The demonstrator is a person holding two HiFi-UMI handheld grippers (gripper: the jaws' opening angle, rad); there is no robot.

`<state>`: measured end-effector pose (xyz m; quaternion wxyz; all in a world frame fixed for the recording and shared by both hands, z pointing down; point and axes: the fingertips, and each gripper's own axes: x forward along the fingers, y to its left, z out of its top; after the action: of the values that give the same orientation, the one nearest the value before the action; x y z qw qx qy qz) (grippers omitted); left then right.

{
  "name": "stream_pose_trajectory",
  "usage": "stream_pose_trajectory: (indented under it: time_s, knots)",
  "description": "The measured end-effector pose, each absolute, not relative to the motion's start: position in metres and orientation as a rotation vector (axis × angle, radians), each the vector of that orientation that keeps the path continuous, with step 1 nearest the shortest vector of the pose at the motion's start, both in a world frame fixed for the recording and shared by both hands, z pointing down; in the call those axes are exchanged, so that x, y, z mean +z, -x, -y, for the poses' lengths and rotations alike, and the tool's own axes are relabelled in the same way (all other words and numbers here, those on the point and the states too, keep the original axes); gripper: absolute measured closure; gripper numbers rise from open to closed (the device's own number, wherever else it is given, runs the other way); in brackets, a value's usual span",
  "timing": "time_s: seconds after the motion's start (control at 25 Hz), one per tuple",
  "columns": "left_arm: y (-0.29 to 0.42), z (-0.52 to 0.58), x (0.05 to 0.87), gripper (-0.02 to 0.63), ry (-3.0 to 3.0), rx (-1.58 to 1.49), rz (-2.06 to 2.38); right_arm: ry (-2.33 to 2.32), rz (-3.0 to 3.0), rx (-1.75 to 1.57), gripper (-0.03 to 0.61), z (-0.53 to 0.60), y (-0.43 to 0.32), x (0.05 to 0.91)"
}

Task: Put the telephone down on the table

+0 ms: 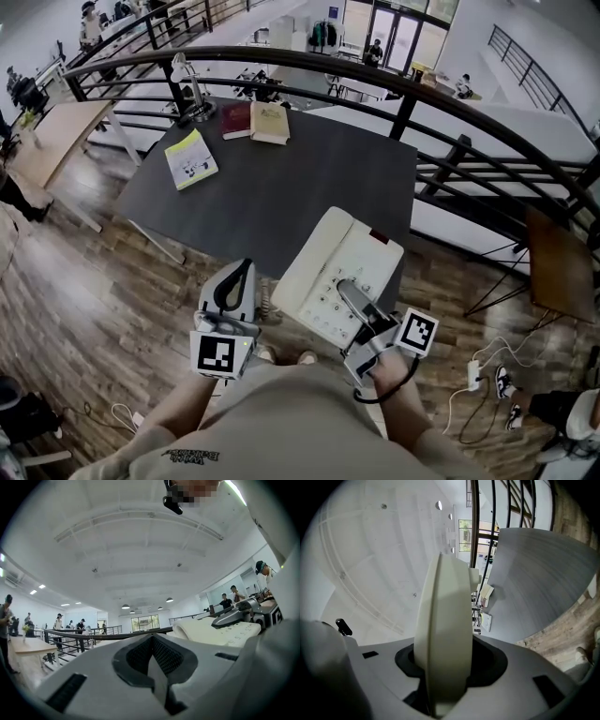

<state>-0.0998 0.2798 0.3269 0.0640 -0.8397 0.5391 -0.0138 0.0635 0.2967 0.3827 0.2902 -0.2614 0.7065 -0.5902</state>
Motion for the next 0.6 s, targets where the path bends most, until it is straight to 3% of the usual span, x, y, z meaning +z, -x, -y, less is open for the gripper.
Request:
stream_pose_trajectory:
  time_s: [0.6]
  knots:
    - [0.077,-0.262,0.326,0.611,2.474,-0.086,-1.711,0.679,-1.908,-1.596,0.39,-0.262,-0.099,0.382]
